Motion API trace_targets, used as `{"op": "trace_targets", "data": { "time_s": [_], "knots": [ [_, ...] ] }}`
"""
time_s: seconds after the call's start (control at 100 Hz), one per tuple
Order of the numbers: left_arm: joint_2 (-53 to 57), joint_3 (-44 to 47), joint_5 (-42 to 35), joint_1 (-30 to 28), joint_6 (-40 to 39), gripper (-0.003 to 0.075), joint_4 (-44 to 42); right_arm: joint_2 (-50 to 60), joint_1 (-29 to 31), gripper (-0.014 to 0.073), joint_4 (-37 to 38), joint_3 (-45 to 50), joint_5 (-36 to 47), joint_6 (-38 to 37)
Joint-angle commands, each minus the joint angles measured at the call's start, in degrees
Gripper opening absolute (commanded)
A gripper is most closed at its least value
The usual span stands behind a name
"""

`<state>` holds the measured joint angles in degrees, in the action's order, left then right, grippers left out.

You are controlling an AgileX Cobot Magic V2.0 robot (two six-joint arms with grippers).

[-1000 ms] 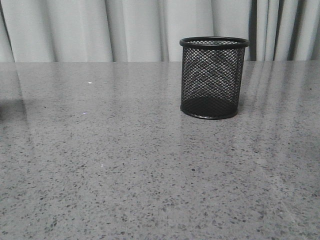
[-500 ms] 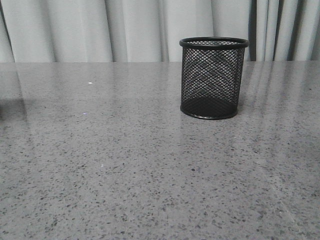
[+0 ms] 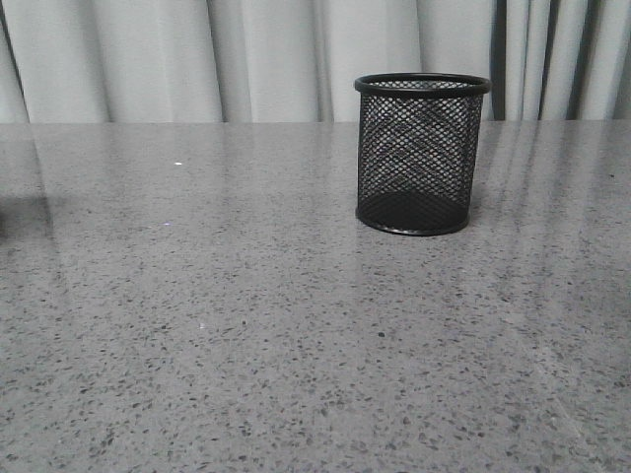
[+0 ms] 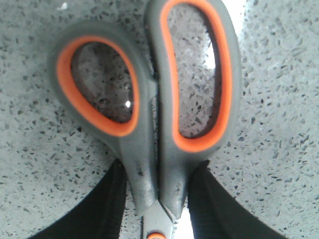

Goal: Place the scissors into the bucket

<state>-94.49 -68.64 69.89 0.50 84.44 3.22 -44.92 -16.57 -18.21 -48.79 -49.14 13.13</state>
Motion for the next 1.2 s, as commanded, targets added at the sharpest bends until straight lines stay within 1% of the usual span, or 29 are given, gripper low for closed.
{"op": "trace_targets", "data": {
  "time_s": [0.0,0.21,0.34,0.41,0.86,1.07,1.19],
  "knots": [
    [-1.88,1.67,-0.02,0.21,-0.48,-0.0020,4.20,-0.09,-0.28,0.0437,-0.37,-1.88,2.92,0.65],
    [-1.78,1.03,-0.02,0.21,-2.46,-0.0020,4.43,-0.09,-0.28,0.0437,-0.37,-1.88,2.92,0.65],
    [-1.33,-1.28,0.07,0.21,-6.85,-0.0020,4.43,-0.09,-0.28,0.0437,-0.37,-1.88,2.92,0.65],
    [-0.68,-2.70,0.60,0.34,-7.45,-0.0020,4.43,-0.09,-0.28,0.0437,-0.37,-1.88,2.92,0.65],
    [10.10,-12.19,0.22,2.46,-10.83,-0.0020,4.69,-0.09,-0.28,0.0437,-0.37,-1.88,4.08,0.65],
    [15.46,-15.53,0.32,5.92,-11.43,-0.0020,3.65,-0.09,-0.28,0.0437,-4.11,-1.88,5.23,0.65],
    [18.46,-17.05,0.20,8.47,-14.43,-0.0020,1.89,-0.09,-0.28,0.0437,-8.06,-1.88,6.37,0.65]
  ]
}}
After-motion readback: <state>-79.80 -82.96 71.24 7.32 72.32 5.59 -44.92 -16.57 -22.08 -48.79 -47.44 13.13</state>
